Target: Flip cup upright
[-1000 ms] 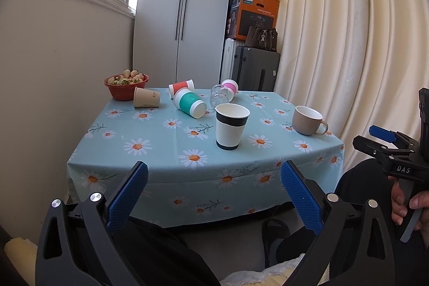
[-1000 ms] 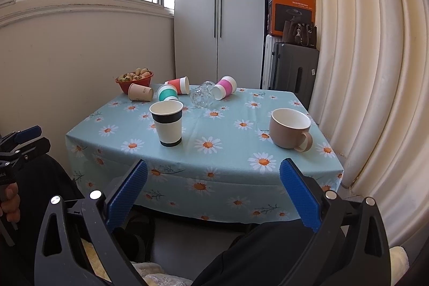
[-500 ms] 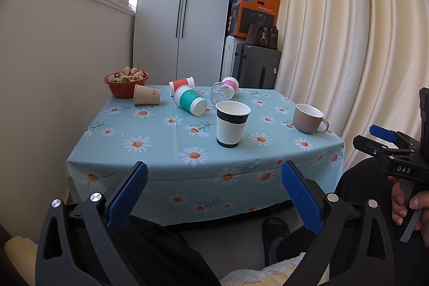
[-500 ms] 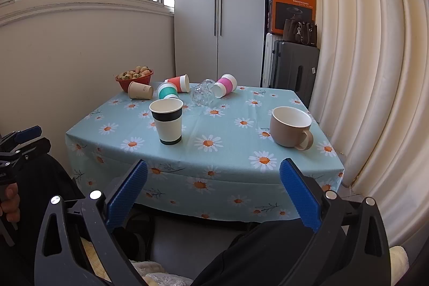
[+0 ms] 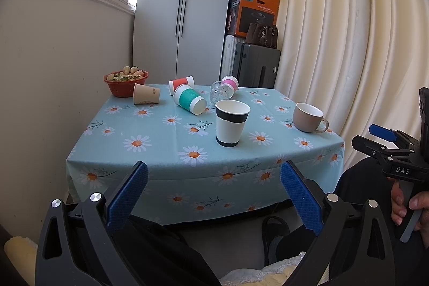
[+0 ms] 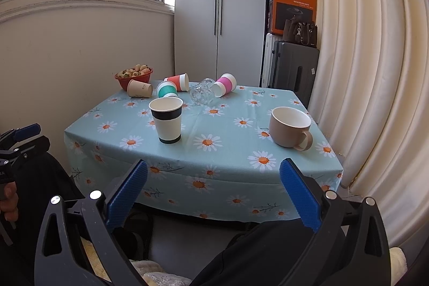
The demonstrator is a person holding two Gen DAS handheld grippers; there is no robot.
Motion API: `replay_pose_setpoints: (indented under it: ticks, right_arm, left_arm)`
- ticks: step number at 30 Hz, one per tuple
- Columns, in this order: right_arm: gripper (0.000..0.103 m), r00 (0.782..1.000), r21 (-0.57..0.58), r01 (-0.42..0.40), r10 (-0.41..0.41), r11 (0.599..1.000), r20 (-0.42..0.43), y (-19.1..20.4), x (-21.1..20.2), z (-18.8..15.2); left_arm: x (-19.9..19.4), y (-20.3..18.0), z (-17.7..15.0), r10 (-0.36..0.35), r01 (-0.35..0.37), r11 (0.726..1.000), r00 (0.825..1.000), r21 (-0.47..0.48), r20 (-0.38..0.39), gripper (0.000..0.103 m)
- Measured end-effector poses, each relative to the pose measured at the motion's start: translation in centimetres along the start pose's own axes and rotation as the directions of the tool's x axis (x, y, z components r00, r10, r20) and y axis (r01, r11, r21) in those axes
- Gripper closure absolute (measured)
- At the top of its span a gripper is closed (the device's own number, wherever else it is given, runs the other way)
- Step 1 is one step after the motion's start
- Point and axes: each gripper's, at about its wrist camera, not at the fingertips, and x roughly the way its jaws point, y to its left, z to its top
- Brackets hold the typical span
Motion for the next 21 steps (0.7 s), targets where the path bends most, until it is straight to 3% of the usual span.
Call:
replay_pose_setpoints:
  ticks: [21]
  right_arm:
    - [0.005,1.000,-0.005,0.000,0.000,1.000,-0.010,-0.08,0.26,-0.15]
  left_arm:
    - [0.00,0.17,-0.22,0.003,-0.003,1.000,1.000,-0.004,0.000,0.007]
